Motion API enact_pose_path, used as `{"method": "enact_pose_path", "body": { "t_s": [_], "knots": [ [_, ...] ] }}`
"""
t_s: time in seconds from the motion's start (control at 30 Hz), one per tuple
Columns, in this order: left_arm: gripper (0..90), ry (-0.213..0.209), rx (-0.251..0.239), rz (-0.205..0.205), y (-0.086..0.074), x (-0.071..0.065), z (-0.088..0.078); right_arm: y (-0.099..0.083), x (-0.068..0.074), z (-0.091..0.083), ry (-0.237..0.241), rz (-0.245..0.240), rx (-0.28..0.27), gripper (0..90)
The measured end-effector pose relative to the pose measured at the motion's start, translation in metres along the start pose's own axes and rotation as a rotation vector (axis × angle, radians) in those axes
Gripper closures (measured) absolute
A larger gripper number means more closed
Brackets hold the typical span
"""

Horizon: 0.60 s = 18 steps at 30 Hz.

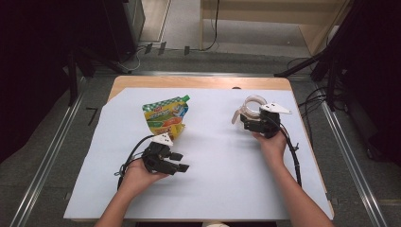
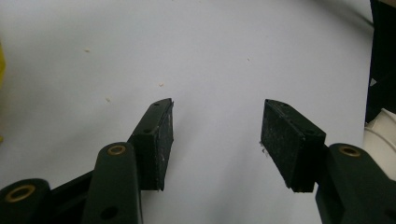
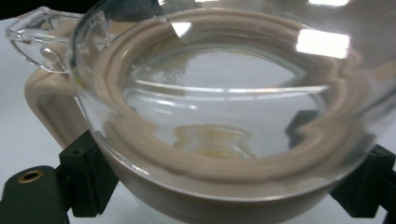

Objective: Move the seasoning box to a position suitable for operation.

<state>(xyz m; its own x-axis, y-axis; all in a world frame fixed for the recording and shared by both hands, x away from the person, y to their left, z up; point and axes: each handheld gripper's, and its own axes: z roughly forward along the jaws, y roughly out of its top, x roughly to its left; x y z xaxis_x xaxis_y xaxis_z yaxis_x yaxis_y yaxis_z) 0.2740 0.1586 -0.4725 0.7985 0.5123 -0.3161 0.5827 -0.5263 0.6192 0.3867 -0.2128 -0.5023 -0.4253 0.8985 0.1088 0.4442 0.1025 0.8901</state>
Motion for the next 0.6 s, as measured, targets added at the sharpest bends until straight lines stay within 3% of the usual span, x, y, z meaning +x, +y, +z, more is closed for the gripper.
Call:
{"method": "enact_pose_path", "body": {
  "t_s": [0.6],
  "knots": [
    [43.9,-0.018,0.004,0.013,0.008,0.002,0.007,0.004,0.021,-0.016,0.064,-0.038,-0.006,11.9]
  ]
}}
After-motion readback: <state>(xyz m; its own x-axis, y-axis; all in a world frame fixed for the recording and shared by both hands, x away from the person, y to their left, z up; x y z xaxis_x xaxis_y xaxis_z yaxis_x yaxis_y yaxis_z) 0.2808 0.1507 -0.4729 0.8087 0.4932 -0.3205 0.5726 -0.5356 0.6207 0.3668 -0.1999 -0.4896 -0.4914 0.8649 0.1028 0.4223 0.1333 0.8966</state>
